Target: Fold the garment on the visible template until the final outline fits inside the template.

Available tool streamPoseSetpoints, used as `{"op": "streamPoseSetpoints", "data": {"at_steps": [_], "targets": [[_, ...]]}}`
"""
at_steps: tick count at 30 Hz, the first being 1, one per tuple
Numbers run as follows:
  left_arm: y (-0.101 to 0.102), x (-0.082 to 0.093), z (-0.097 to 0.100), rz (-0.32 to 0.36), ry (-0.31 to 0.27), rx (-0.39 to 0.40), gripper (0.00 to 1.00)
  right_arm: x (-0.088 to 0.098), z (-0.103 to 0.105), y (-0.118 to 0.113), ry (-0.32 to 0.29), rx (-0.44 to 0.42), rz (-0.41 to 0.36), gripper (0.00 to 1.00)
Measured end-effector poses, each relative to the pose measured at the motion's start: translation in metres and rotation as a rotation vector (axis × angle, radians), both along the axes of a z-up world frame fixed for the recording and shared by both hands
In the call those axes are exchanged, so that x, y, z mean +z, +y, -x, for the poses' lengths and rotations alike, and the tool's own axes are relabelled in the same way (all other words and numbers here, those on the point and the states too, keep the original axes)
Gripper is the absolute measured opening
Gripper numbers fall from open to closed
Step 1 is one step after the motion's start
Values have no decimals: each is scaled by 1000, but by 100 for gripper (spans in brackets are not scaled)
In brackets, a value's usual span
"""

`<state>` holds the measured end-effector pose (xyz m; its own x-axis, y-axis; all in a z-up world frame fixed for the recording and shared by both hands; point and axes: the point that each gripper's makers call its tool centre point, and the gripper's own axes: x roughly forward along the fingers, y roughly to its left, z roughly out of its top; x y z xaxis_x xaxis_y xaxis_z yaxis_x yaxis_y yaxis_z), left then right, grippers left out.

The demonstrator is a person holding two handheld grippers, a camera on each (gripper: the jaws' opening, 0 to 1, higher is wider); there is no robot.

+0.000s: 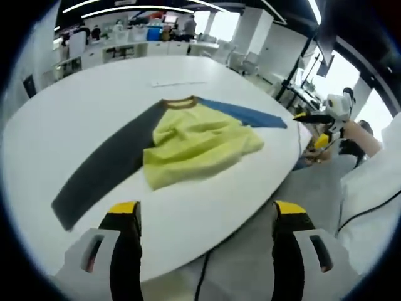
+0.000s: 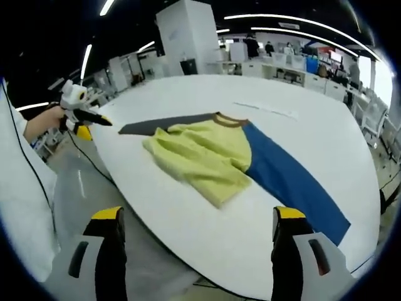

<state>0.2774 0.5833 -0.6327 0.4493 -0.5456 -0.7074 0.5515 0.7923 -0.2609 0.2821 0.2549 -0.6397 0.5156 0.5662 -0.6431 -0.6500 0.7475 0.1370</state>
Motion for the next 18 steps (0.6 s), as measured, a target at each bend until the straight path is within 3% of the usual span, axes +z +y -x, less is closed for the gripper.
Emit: {"op": "streamPoseSetpoints", "data": {"at_steps": [10, 18], "targets": [[-4, 13, 12, 40, -4, 3, 90, 8, 13, 0, -20, -1, -2, 100], [0, 12, 19, 19, -5, 9, 99, 14, 15, -9, -24, -33, -16, 100]]}}
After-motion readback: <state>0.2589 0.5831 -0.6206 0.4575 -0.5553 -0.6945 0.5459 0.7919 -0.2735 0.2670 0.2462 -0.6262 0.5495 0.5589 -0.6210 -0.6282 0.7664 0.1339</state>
